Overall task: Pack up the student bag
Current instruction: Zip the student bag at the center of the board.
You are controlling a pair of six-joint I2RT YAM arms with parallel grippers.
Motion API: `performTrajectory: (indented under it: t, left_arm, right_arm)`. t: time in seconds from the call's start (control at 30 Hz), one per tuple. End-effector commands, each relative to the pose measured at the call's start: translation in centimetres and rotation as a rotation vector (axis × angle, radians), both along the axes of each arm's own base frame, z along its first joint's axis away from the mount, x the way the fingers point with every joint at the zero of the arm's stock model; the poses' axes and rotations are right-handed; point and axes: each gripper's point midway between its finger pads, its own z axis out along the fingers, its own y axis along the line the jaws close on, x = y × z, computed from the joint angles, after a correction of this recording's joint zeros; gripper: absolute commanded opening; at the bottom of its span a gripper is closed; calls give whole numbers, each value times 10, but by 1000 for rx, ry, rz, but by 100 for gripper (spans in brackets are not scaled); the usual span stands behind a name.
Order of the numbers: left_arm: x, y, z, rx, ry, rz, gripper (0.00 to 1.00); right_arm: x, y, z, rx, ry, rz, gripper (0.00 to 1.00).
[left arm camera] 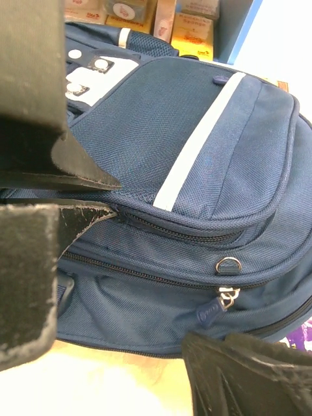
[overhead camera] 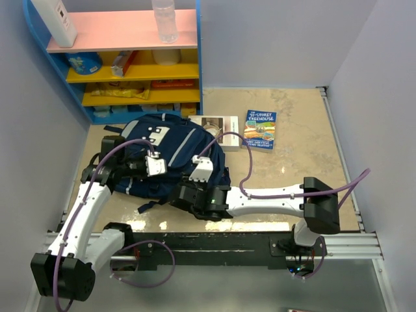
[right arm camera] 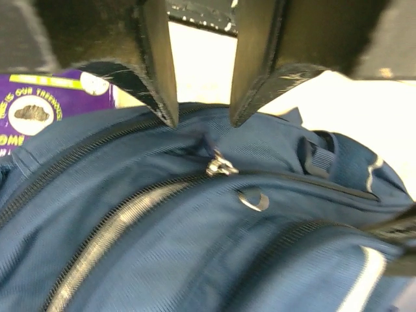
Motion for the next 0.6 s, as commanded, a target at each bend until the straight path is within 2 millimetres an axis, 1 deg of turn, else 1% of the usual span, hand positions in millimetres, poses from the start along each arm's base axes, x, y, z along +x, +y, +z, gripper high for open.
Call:
performTrajectory:
  t: [0.0, 0.07, 0.1, 0.13, 0.2, 0.23, 0.3, 0.33, 0.4, 0.47, 0.57]
  left_arm:
    - [8, -8, 39, -43, -95, -45, 0]
    - [6, -8, 37, -37, -86, -51, 0]
    - [5, -8, 37, -35, -86, -53, 0]
    - [5, -7, 36, -31, -86, -50, 0]
    - [4, -6, 35, -27, -86, -51, 0]
    - [3, -6, 34, -23, -85, -51, 0]
    - [2, -6, 31, -18, -80, -53, 0]
    - [2, -5, 30, -17, -80, -51, 0]
    - [1, -6, 28, -19, -75, -54, 0]
    - [1, -7, 27, -24, -69, -57, 0]
    - [3, -7, 29, -31, -63, -56, 0]
  right_arm:
    - [17, 5, 36, -60, -132, 2, 46]
    - [20, 2, 44, -133, -176, 42, 47]
    - [21, 3, 51, -144, -195, 64, 47]
    - [23, 3, 64, -174, -232, 112, 47]
    - [20, 8, 69, -190, -237, 209, 48]
    - [23, 6, 75, -209, -250, 246, 48]
    - [21, 7, 74, -214, -231, 304, 50]
    - [24, -3, 69, -248, -212, 289, 51]
    - [26, -11, 66, -267, -209, 256, 50]
    - [24, -11, 66, -239, -211, 243, 50]
    - [23, -10, 61, -198, -216, 224, 49]
